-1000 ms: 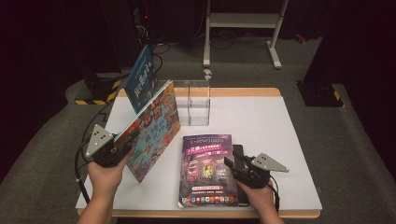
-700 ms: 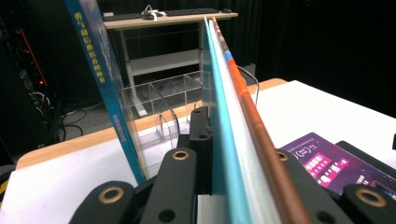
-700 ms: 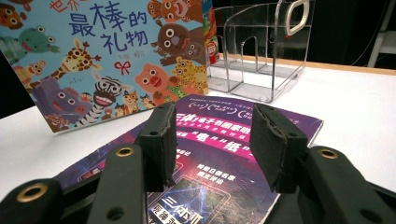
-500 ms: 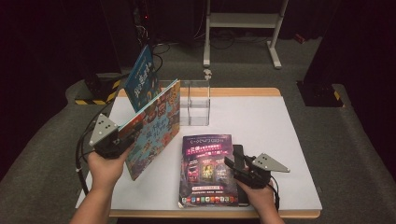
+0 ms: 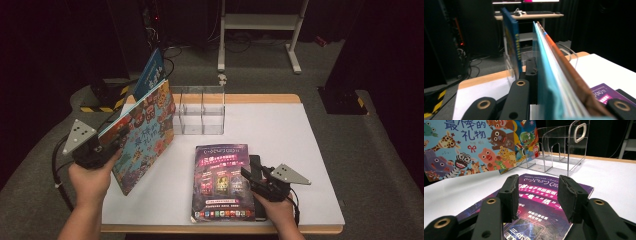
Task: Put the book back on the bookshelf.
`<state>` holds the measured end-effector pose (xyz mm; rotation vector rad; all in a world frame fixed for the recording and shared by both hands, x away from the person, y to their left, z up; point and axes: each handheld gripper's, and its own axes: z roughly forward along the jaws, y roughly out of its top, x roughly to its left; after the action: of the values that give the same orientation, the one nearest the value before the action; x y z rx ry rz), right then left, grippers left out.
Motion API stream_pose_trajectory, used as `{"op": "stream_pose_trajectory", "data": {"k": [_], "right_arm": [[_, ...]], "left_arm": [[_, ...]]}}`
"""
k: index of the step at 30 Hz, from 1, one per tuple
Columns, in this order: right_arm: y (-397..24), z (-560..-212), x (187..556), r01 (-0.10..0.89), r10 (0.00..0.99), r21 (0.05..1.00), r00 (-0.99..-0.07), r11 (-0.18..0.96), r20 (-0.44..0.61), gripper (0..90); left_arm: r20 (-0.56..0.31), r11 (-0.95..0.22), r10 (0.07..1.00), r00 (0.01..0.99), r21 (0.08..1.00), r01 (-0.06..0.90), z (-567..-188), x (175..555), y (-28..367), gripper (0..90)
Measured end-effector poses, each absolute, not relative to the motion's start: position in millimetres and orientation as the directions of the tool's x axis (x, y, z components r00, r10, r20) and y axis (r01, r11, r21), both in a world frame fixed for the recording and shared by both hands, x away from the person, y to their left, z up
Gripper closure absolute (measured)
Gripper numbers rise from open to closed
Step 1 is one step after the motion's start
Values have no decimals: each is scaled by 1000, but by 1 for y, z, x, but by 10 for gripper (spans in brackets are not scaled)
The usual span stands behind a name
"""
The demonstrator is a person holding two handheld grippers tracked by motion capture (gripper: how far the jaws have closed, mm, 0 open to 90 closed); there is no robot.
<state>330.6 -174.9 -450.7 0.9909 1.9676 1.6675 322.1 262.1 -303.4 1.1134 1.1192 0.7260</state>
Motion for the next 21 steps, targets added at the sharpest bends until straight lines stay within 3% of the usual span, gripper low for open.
{"op": "stream_pose_trajectory", "data": {"k": [6, 21], "right_arm": [[-174, -450, 330, 268, 715, 962, -682, 48, 155, 516], [-181, -448, 330, 263, 710, 964, -684, 29, 165, 521]], "left_arm": [[-357, 359, 890, 284, 932, 44, -308, 337, 256, 813], [-325, 342, 919, 224, 939, -42, -307, 388, 214, 812]]}}
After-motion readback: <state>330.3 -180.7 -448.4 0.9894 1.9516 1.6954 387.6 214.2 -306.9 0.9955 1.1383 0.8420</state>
